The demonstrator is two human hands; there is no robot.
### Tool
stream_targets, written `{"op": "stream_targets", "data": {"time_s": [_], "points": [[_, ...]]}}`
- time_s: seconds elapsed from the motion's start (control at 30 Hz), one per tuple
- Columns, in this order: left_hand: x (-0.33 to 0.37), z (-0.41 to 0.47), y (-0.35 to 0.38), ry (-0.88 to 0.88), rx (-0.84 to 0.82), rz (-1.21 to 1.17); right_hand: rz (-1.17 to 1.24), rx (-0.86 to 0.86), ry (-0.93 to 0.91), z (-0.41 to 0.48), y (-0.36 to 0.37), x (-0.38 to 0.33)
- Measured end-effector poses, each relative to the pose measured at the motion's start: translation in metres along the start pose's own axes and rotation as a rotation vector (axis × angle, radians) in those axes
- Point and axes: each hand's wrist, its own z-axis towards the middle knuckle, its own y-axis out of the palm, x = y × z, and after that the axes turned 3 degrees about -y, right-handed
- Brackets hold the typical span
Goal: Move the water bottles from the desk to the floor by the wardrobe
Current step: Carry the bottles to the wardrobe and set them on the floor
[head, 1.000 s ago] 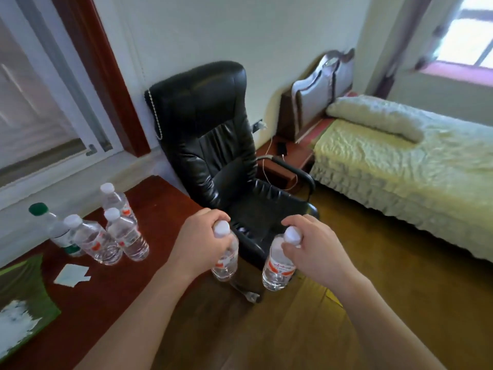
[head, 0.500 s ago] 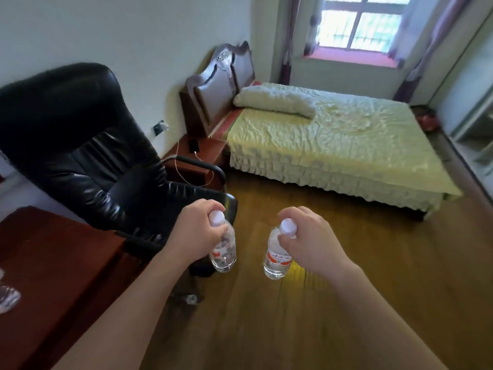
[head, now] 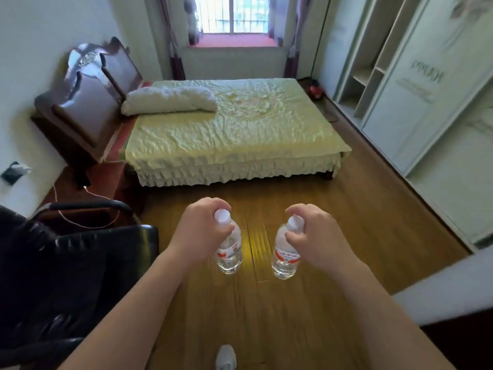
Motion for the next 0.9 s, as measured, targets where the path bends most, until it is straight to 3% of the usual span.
{"op": "stream_targets", "data": {"time_s": [0.53, 0.9], "points": [[0.073, 0.224, 0.110, 0.228, -0.332, -0.067, -0.029, 0.270, 0.365, 0.109, -0.055, 0.106], [0.148, 0.348, 0.216, 0.275, -0.387, -0.041, -0.014, 0.314, 0.438, 0.186, -0.108, 0.225]]}}
